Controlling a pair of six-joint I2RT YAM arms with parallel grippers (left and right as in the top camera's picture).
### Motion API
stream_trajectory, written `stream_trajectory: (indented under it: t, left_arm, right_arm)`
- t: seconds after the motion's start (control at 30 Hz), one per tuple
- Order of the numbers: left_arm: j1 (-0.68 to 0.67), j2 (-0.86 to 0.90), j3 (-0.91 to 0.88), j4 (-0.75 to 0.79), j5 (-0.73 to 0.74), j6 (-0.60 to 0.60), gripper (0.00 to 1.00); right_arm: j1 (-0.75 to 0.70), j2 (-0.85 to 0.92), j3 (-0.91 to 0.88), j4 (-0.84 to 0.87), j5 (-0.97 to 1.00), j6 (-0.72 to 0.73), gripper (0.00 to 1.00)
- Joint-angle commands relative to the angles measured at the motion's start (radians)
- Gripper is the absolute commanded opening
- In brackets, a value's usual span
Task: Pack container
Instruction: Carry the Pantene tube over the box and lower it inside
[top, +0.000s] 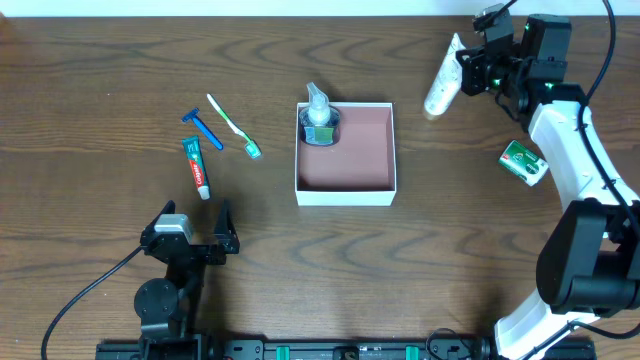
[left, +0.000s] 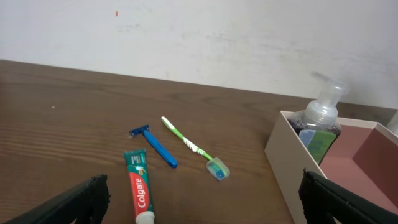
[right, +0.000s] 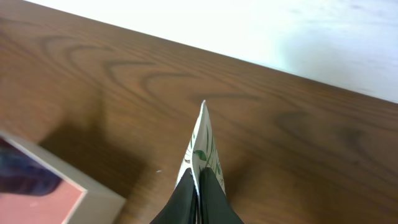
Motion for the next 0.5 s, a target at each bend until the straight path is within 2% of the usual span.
stream_trajectory:
  t: [0.0,0.27,0.47]
  left_arm:
    - [0.0,-0.005,-0.014,-0.038,0.003,0.016,0.98]
    - [0.0,-0.005,-0.014,-0.038,0.003,0.016,0.98]
    - [0.0,-0.005,-0.014,-0.038,0.003,0.016,0.98]
  right_arm:
    - [0.02,-0.134,0.077,-0.008,-0.103,0.03,0.01]
    - [0.088,-0.317,0.083,-0.055,-0.198,-0.015,0.01]
    - [0.188,-0.355,0.083,-0.095,-0.358,-0.071,0.01]
